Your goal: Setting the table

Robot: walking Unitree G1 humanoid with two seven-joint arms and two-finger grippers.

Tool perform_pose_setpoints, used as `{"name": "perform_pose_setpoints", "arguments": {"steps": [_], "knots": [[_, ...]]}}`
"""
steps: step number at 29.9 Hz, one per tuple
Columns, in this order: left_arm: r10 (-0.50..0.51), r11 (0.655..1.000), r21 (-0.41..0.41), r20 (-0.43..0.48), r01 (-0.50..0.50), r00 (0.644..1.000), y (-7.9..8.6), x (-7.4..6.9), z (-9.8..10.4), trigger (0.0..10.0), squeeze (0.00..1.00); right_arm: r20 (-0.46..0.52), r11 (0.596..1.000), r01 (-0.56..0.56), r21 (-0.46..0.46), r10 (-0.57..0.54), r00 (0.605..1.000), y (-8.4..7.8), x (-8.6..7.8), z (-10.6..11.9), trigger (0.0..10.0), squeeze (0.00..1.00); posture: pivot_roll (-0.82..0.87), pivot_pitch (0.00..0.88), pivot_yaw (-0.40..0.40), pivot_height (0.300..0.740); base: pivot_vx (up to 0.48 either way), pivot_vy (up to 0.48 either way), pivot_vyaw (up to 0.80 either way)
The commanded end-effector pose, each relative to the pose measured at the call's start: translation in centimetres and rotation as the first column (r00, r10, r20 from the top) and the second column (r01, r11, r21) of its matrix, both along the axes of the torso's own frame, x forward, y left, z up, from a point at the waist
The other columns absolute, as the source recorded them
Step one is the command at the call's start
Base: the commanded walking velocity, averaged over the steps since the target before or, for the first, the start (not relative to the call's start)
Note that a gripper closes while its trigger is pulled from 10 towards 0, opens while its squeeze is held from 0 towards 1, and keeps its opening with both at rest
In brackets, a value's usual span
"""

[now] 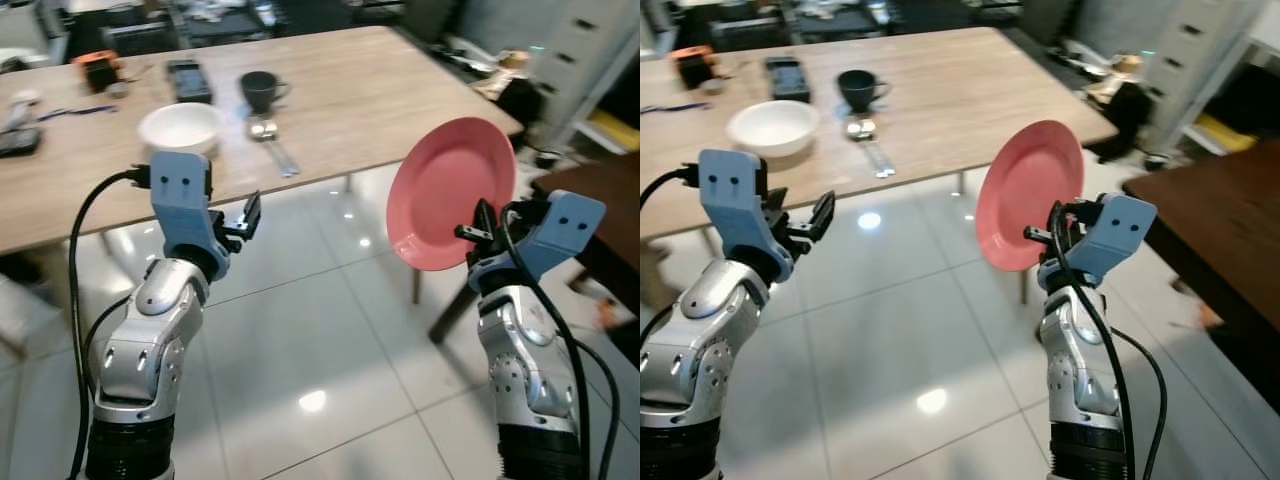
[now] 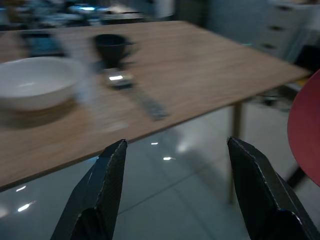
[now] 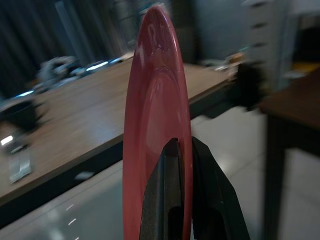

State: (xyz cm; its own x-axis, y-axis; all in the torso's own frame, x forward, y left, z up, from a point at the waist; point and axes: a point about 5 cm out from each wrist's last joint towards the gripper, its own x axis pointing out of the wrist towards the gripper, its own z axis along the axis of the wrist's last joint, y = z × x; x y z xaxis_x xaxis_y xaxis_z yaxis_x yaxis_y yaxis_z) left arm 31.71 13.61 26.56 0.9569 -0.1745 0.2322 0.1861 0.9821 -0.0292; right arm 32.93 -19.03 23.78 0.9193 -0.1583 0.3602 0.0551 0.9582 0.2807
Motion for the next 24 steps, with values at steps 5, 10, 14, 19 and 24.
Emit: {"name": "perform_pose_setpoints", "arguments": {"steps": [5, 10, 14, 19, 24], "knots": [[-0.014, 1.000, 0.004, -0.035, 0.014, 0.999, -0.4, 0.2, -0.4, 10.0, 0.00, -0.022, 1.000, 0.002, 0.014, -0.002, 1.000, -0.1, 0.0, -0.6, 10.0, 0.00, 0.05, 0.168, 0.047, 0.740, 0.000, 0.000, -0.80], [-0.032, 0.999, -0.005, -0.017, 0.032, 0.999, -0.4, 0.0, -0.4, 10.0, 0.00, -0.021, 1.000, 0.003, 0.015, -0.003, 1.000, -0.1, 0.1, -0.6, 10.0, 0.00, 0.05, 0.166, 0.048, 0.740, 0.000, 0.000, -0.80], [-0.013, 1.000, -0.018, -0.046, 0.012, 0.999, 0.1, 0.2, -0.7, 10.0, 0.00, -0.020, 1.000, 0.005, 0.011, -0.005, 1.000, -0.1, 0.0, -0.6, 10.0, 0.00, 0.05, 0.164, 0.050, 0.740, 0.000, 0.000, -0.80], [0.014, 0.999, 0.030, -0.023, -0.013, 1.000, 0.5, 0.2, -0.8, 10.0, 0.00, -0.019, 1.000, 0.007, 0.005, -0.007, 1.000, -0.2, 0.0, -0.6, 10.0, 0.00, 0.05, 0.162, 0.051, 0.740, 0.000, 0.000, -0.80], [0.038, 0.995, 0.088, -0.018, -0.036, 0.999, 1.5, 0.5, -1.0, 10.0, 0.00, -0.014, 1.000, 0.004, -0.003, -0.004, 1.000, -0.1, 0.1, -0.5, 10.0, 0.00, 0.06, 0.158, 0.049, 0.740, 0.000, 0.000, -0.80]]}}
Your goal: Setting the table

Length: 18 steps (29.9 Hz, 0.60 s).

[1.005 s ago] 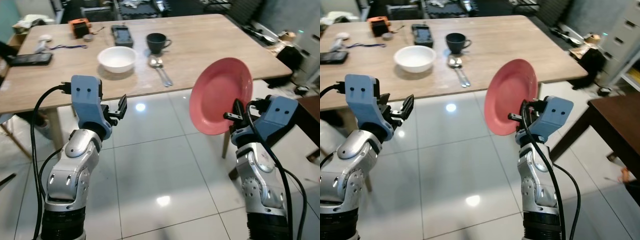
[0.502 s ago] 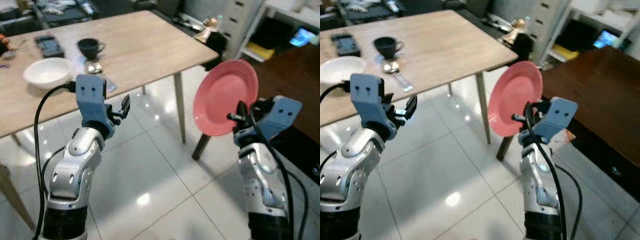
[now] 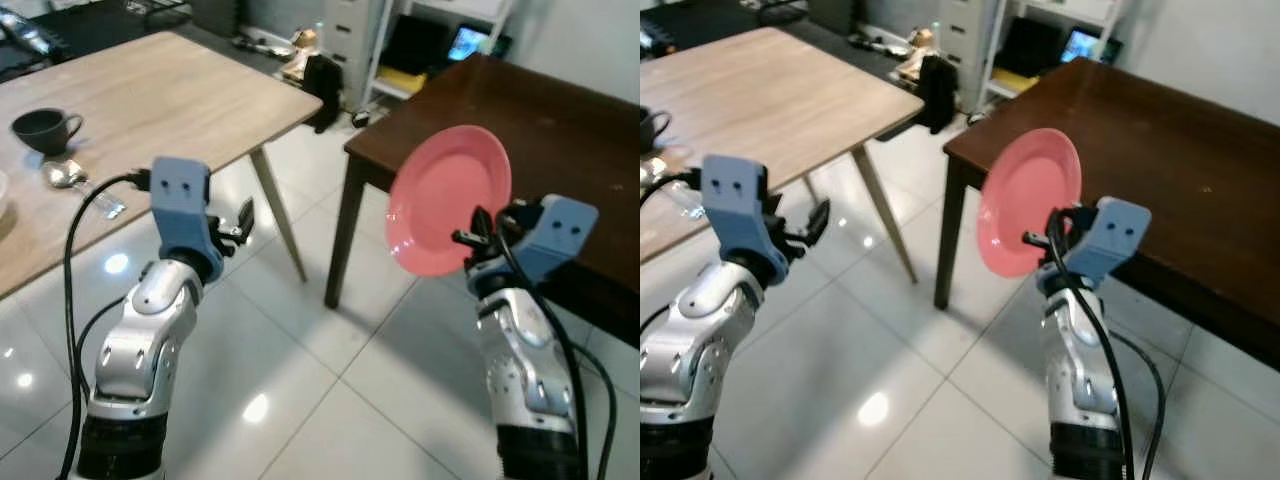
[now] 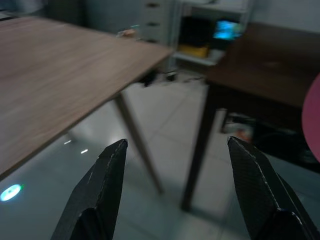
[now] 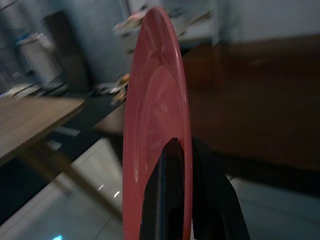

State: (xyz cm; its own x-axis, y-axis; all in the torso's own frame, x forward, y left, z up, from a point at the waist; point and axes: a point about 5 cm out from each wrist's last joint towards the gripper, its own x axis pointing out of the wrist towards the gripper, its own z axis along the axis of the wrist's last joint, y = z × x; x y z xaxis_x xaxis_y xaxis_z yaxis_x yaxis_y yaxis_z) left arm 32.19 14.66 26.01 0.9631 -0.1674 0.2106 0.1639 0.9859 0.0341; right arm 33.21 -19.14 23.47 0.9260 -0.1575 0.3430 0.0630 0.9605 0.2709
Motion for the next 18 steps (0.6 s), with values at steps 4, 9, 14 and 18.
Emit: {"name": "perform_pose_setpoints", "arguments": {"steps": [4, 9, 14, 18], "knots": [[0.027, 0.999, 0.040, -0.004, -0.027, 1.000, 0.63, 0.07, -0.45, 10.0, 0.00, 0.007, 1.000, 0.000, 0.006, 0.000, 1.000, 0.05, -0.15, -0.14, 10.0, 0.00, 0.06, 0.154, 0.049, 0.740, 0.000, 0.000, -0.80], [0.026, 0.998, 0.053, 0.003, -0.026, 1.000, 0.66, 0.13, -0.47, 10.0, 0.00, 0.008, 1.000, -0.005, 0.006, 0.005, 1.000, 0.13, -0.10, -0.14, 10.0, 0.00, 0.06, 0.152, 0.049, 0.740, 0.000, 0.000, -0.80], [0.027, 0.998, 0.051, 0.007, -0.028, 1.000, 0.64, 0.14, -0.44, 10.0, 0.00, 0.007, 1.000, -0.004, 0.007, 0.004, 1.000, 0.13, -0.08, -0.12, 10.0, 0.00, 0.06, 0.155, 0.049, 0.740, 0.000, 0.000, -0.80], [0.031, 0.998, 0.050, 0.010, -0.031, 0.999, 0.67, 0.16, -0.40, 10.0, 0.00, 0.008, 1.000, -0.003, 0.006, 0.003, 1.000, 0.12, -0.07, -0.10, 10.0, 0.00, 0.06, 0.156, 0.050, 0.740, 0.000, 0.000, -0.80]]}}
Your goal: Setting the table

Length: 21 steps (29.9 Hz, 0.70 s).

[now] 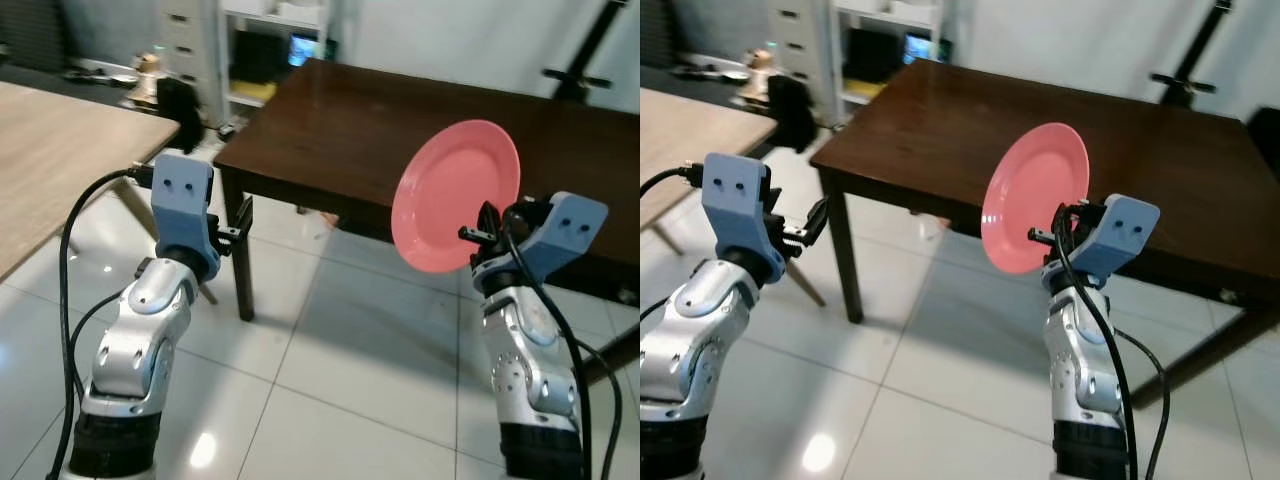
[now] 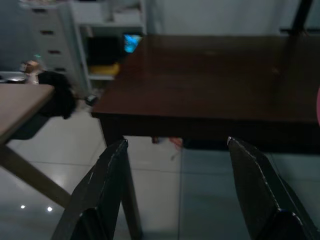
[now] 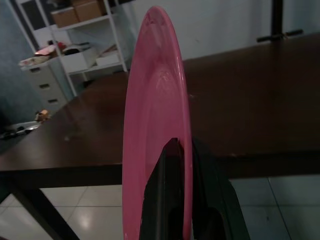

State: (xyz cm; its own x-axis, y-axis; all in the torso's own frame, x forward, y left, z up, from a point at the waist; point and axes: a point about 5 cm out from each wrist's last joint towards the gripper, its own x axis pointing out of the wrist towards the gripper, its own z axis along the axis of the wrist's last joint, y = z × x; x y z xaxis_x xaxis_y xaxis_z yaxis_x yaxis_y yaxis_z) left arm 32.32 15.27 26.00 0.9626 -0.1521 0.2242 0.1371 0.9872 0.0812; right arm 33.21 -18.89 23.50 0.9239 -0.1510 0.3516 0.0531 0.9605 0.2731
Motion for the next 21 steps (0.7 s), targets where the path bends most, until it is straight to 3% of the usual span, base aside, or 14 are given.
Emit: {"name": "perform_pose_setpoints", "arguments": {"steps": [1, 10, 21], "knots": [[0.010, 1.000, 0.004, -0.010, -0.010, 1.000, 0.09, 0.06, -0.34, 10.0, 0.00, -0.002, 1.000, 0.004, 0.004, -0.004, 1.000, -0.13, -0.06, -0.13, 10.0, 0.00, 0.06, 0.157, 0.049, 0.740, 0.000, 0.000, -0.80], [0.016, 1.000, -0.019, 0.007, -0.016, 1.000, 0.10, 0.09, -0.13, 10.0, 0.00, -0.001, 1.000, 0.002, 0.000, -0.002, 1.000, -0.07, -0.06, -0.14, 10.0, 0.00, 0.06, 0.160, 0.046, 0.740, 0.072, 0.000, -0.76], [0.030, 0.999, -0.026, 0.009, -0.029, 1.000, 0.17, 0.12, -0.07, 10.0, 0.00, 0.019, 1.000, -0.007, -0.009, 0.008, 1.000, 0.11, -0.18, 0.10, 10.0, 0.00, 0.06, 0.163, 0.043, 0.740, 0.416, 0.068, 0.00]]}}
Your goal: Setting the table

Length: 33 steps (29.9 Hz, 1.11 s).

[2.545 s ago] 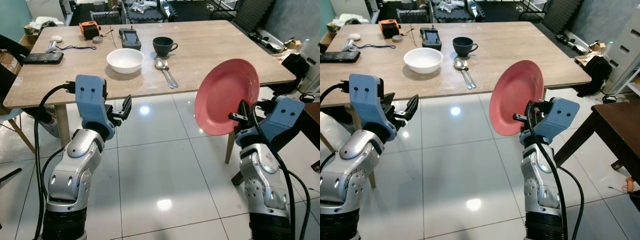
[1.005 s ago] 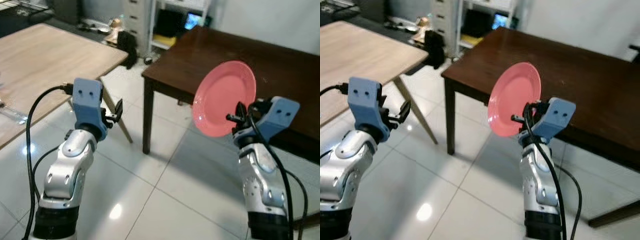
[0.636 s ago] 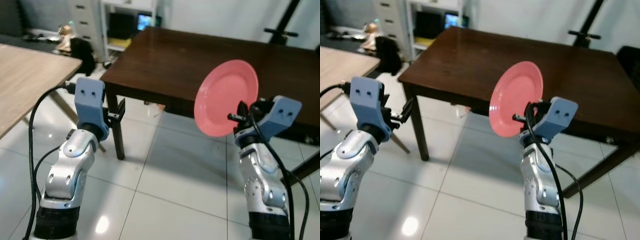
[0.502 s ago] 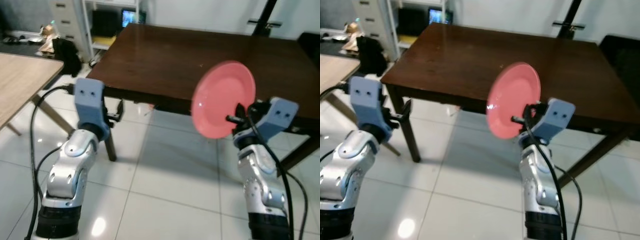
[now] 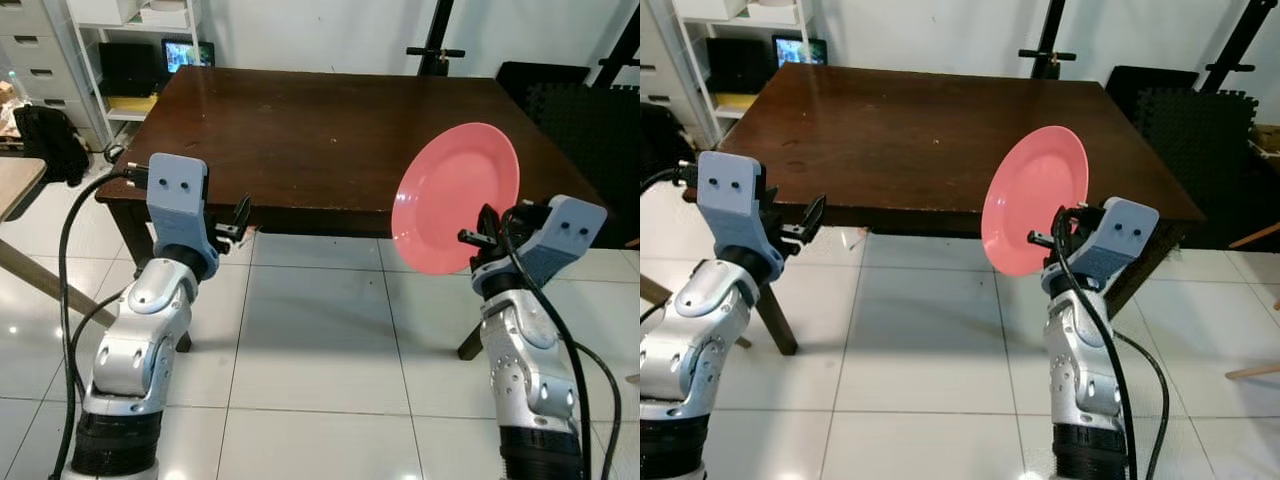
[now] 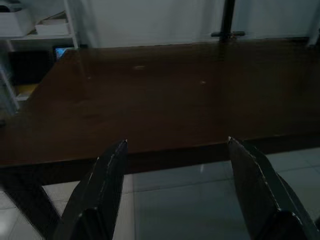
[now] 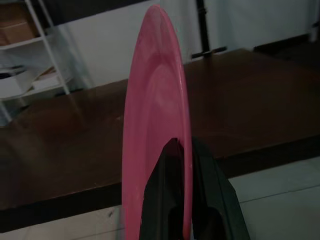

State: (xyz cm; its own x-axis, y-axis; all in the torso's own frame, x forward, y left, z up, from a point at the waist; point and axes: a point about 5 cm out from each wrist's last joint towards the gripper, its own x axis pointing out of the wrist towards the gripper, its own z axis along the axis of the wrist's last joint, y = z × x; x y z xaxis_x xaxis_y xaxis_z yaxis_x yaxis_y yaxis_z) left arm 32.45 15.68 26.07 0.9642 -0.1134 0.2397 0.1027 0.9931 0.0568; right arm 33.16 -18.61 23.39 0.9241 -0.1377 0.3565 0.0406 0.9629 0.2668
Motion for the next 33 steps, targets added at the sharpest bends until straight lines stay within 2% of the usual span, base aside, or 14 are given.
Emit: {"name": "perform_pose_setpoints", "arguments": {"steps": [1, 9, 19, 33], "knots": [[-0.005, 1.000, 0.000, -0.003, 0.005, 1.000, -0.25, -0.01, -0.15, 10.0, 0.00, 0.014, 1.000, 0.004, -0.003, -0.004, 1.000, -0.15, -0.13, 0.21, 10.0, 0.00, 0.06, 0.164, 0.043, 0.740, 0.428, 0.000, 0.00], [-0.009, 1.000, 0.001, -0.002, 0.009, 1.000, -0.28, -0.01, -0.18, 10.0, 0.00, 0.013, 1.000, 0.005, 0.005, -0.005, 1.000, -0.14, -0.12, 0.15, 10.0, 0.00, 0.06, 0.164, 0.044, 0.740, 0.431, 0.000, 0.00], [-0.018, 1.000, 0.009, -0.001, 0.018, 1.000, -0.41, -0.03, -0.22, 10.0, 0.00, 0.009, 1.000, 0.012, 0.016, -0.012, 1.000, -0.33, -0.09, 0.10, 10.0, 0.00, 0.06, 0.164, 0.045, 0.740, 0.431, 0.000, -0.78], [-0.019, 1.000, 0.014, 0.002, 0.018, 1.000, -0.44, 0.01, -0.22, 10.0, 0.00, 0.024, 1.000, -0.021, 0.000, 0.021, 1.000, 0.23, 0.01, 0.27, 10.0, 0.00, 0.06, 0.157, 0.046, 0.740, 0.430, 0.000, 0.00]]}}
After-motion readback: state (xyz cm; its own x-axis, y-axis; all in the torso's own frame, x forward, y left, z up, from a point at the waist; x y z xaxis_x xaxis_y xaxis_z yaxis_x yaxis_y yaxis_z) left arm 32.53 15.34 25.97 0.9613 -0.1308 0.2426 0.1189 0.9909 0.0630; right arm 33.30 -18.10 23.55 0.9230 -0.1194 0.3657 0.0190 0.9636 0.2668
